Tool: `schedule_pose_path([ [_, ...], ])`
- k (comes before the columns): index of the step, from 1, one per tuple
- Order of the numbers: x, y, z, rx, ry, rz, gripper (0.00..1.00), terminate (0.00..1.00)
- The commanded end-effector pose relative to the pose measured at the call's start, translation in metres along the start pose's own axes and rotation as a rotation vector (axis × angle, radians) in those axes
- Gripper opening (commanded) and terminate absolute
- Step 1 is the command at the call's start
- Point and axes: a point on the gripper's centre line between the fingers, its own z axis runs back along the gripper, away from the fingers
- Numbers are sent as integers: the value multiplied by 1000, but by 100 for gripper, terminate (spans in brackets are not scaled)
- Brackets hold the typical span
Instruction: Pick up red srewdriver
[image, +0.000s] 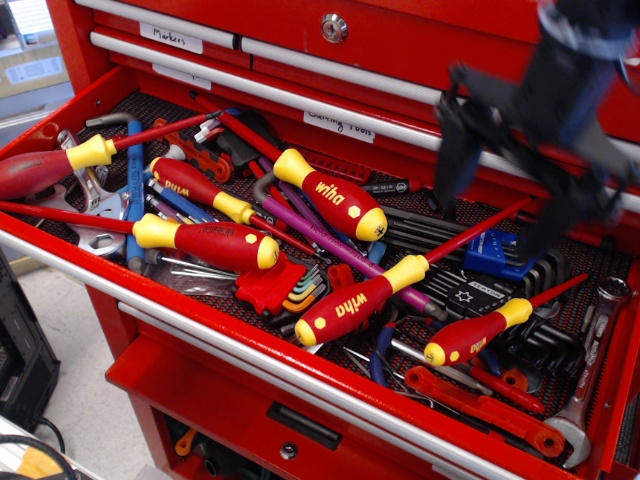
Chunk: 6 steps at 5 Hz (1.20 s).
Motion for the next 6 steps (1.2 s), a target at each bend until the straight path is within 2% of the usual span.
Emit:
schedule_pose_path([
  [1, -8, -14, -15, 64, -80, -54, 100, 0],
  [2, -13, -9, -32, 78, -150, -48, 100, 0],
  [3, -16, -10, -45, 61, -180, -33, 100, 0],
  [4, -17, -6, -53, 68, -182, -53, 100, 0],
  [6, -19, 2, -62, 30, -192, -77, 100, 0],
])
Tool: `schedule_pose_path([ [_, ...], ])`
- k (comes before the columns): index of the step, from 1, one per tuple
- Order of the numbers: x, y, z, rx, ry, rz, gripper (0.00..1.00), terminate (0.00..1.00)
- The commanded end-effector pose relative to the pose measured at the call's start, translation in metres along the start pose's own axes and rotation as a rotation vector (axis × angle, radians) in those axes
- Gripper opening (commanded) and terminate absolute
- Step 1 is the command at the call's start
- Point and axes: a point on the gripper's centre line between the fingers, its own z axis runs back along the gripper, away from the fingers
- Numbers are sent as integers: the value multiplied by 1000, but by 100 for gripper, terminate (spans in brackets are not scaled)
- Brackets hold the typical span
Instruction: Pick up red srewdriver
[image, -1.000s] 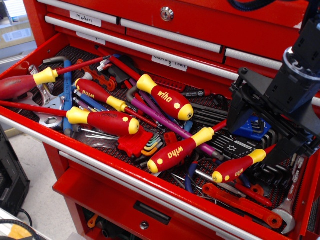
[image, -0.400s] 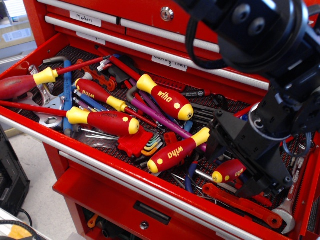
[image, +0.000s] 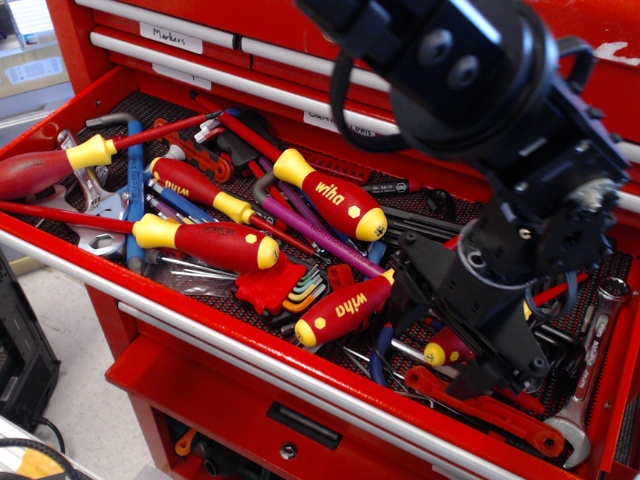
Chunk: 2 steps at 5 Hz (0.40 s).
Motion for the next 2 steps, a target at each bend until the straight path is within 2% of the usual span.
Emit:
schedule_pose_path([
  [1, 1, 9, 4, -78, -102, 7, 0, 0],
  [2, 3, 8, 11, -71, -87, 23, 0, 0],
])
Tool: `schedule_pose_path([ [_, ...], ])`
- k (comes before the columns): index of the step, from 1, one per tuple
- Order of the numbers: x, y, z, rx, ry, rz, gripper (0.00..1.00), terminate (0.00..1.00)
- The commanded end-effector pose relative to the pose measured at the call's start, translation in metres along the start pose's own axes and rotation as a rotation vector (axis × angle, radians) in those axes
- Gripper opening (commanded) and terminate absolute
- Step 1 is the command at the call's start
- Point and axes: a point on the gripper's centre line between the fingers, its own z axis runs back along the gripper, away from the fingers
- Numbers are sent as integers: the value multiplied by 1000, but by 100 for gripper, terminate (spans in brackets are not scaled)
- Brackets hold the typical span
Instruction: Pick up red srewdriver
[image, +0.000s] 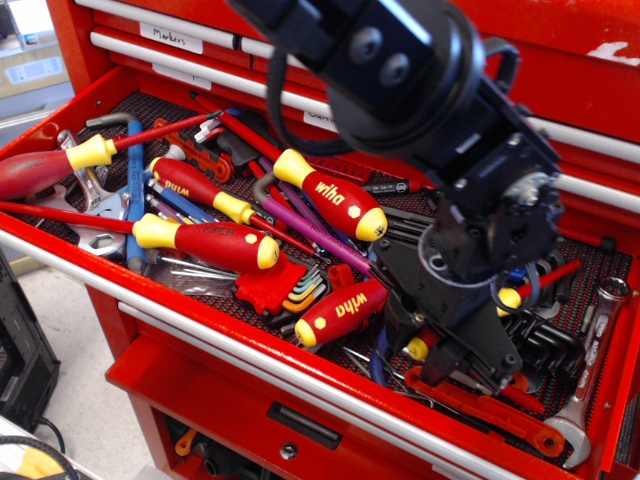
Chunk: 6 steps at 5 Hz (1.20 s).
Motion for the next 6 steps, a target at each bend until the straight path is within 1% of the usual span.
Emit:
schedule_pose_path([
  [1, 8, 0, 35, 11, 2, 11, 0, 0],
  [2, 1, 7, 75, 33, 98, 2, 0, 0],
  [3, -16, 17, 104, 68, 126, -32, 0, 0],
  [4, -25, 41, 128, 72, 105, -29, 0, 0],
  [5, -30, 58, 150, 95, 86, -57, 0, 0],
  [6, -26, 73, 168, 116, 26, -129, 0, 100],
])
